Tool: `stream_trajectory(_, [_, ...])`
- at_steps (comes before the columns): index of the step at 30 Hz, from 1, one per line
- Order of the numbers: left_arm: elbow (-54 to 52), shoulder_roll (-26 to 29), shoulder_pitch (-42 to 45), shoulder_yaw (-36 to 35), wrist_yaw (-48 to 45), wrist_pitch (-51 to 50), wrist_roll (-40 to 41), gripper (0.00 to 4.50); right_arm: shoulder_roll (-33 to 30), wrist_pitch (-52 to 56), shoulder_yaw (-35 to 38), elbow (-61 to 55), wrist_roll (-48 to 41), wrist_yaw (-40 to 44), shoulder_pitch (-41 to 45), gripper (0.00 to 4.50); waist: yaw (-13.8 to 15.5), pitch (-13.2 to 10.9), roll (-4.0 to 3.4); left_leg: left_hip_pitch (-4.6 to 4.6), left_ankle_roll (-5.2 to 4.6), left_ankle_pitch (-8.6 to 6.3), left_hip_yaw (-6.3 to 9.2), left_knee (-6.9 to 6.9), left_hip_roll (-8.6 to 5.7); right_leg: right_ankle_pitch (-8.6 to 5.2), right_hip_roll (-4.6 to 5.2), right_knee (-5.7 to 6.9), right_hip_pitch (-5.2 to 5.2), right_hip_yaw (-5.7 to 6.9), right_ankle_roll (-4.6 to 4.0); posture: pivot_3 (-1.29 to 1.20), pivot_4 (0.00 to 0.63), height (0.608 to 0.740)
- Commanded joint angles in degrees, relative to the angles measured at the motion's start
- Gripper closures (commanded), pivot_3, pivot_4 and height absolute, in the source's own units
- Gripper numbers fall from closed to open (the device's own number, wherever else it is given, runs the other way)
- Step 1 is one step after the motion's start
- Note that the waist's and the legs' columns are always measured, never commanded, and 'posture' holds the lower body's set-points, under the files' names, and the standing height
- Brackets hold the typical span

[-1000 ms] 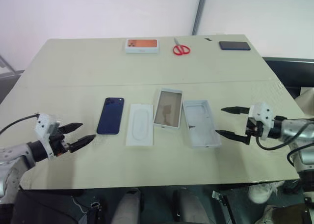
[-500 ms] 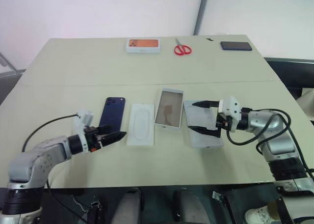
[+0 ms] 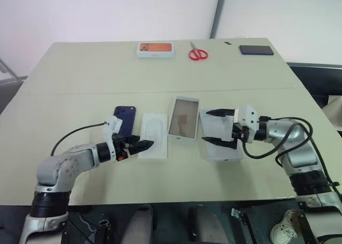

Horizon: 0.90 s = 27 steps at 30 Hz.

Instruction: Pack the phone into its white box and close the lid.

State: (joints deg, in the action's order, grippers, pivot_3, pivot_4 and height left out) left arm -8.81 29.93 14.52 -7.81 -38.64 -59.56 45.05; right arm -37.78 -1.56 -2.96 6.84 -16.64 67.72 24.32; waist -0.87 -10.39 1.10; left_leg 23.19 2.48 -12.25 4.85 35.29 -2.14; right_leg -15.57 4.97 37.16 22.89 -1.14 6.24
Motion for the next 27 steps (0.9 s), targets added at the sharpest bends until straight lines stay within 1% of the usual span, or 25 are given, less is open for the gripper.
stream_trajectory(1, [1.5,-0.4,-0.3,0.0,1.8,-2.2,-0.1,0.12,0.0,-0.7,0.8,-1.4,-0.2,-0.4,0.8,0.06,0.0,0.0,0.00,0.00,0.00,0.00,0.00,0.00,0.00,0.00,0.00,0.00,0.00,0.00,0.00,0.00,0.150,0.740])
stream_trajectory(3, [1.4,-1.1,-0.3,-1.0,2.3,-3.5,1.3,0.12,-0.1,-0.9,1.0,-1.3,-0.1,-0.5,0.8,0.06,0.0,0.0,0.00,-0.03,0.00,0.00,0.00,0.00,0.00,0.00,0.00,0.01,-0.04,0.00,0.00,0.00,0.150,0.740])
stream_trajectory(7, [1.8,-1.4,0.5,-1.0,4.3,-4.5,1.0,0.12,0.1,-1.0,0.9,-1.1,0.1,-0.8,1.0,0.06,0.1,0.0,0.00,-0.05,0.00,0.00,0.00,0.00,0.00,0.00,0.00,0.00,-0.06,0.00,0.00,0.00,0.150,0.740])
stream_trajectory(12, [2.0,-2.5,1.0,-2.6,6.0,-7.1,2.8,0.12,0.4,-1.5,0.8,-0.3,0.5,-1.0,1.5,0.06,0.0,0.0,-0.01,-0.14,0.00,0.00,0.01,-0.01,0.00,0.00,0.01,-0.01,-0.15,0.00,0.00,0.00,0.150,0.740])
stream_trajectory(13, [2.4,-2.8,1.2,-3.4,6.8,-8.0,3.3,0.64,0.4,-1.5,0.8,-0.3,0.5,-1.1,1.5,0.00,0.1,0.0,-0.01,-0.14,0.00,0.00,0.01,-0.01,0.00,0.00,0.00,-0.01,-0.15,0.00,0.00,0.00,0.150,0.740])
stream_trajectory(14, [1.8,-2.2,0.9,-2.9,6.6,-8.1,3.1,0.96,0.4,-1.5,0.8,-0.4,0.5,-1.2,1.4,0.00,0.0,0.0,-0.01,-0.14,0.00,0.00,0.01,-0.01,0.00,0.00,0.00,-0.01,-0.15,0.00,0.00,0.00,0.150,0.740])
stream_trajectory(18, [0.6,-1.5,0.1,-2.6,8.0,-9.3,2.4,2.98,0.5,-1.4,0.8,-0.8,0.5,-1.3,1.4,0.00,0.0,0.0,0.00,-0.13,0.00,0.00,0.01,-0.04,0.00,0.00,0.00,-0.01,-0.12,-0.02,0.00,0.00,0.150,0.740])
stream_trajectory(23, [0.2,-1.3,-0.4,-3.8,8.8,-9.6,2.7,2.98,0.4,-1.3,0.9,-0.8,0.5,-1.5,1.3,0.00,0.1,0.0,0.00,-0.13,0.00,0.00,0.01,-0.03,0.00,0.00,0.01,-0.02,-0.14,-0.02,0.00,0.00,0.150,0.740])
stream_trajectory(27, [2.3,-2.8,1.3,-4.7,10.0,-11.7,3.9,2.98,0.6,-1.3,0.8,-1.0,0.5,-1.8,1.4,0.00,0.0,0.0,0.00,-0.14,0.00,0.00,0.01,-0.04,0.00,-0.01,0.00,-0.02,-0.13,-0.01,0.00,0.00,0.150,0.740])
